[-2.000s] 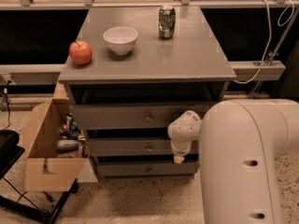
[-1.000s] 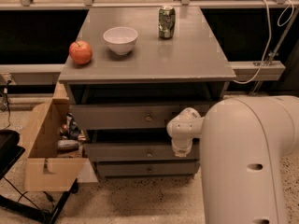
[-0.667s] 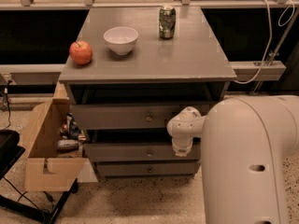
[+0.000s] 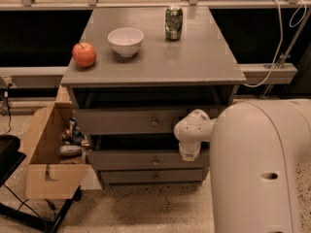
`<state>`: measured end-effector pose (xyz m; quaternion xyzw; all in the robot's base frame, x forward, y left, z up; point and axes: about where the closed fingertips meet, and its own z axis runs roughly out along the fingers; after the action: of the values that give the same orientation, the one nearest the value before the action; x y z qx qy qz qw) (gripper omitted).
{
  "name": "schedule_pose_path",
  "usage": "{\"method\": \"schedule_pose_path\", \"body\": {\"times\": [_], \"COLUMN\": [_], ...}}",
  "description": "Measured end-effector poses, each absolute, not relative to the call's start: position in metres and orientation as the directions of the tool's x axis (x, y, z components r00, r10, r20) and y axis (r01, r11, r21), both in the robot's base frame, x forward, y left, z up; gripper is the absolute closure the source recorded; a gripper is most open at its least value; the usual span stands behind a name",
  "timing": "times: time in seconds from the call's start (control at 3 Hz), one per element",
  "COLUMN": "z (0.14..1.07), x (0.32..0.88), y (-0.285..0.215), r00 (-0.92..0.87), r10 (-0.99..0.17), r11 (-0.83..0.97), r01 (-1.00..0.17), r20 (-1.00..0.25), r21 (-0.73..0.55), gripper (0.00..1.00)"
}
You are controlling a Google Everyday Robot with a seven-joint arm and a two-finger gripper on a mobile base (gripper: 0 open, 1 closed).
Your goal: Open middle drawer
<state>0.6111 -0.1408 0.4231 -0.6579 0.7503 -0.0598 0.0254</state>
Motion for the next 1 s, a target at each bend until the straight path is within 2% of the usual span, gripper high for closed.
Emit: {"method": "schedule_pose_path", "body": {"times": [0.67, 1.0], "z": [0.4307, 0.4307], "x": [0.6105, 0.6105], "y": [-0.141, -0.141], "r00": [-0.133, -0.133], "r10": [-0.99, -0.99], "r11": [0.127, 0.127], "r01": [-0.984, -0.984], "r20": [0.041, 0.041], "r21": [-0.122, -0.122], "gripper": [0.0, 0.0]}}
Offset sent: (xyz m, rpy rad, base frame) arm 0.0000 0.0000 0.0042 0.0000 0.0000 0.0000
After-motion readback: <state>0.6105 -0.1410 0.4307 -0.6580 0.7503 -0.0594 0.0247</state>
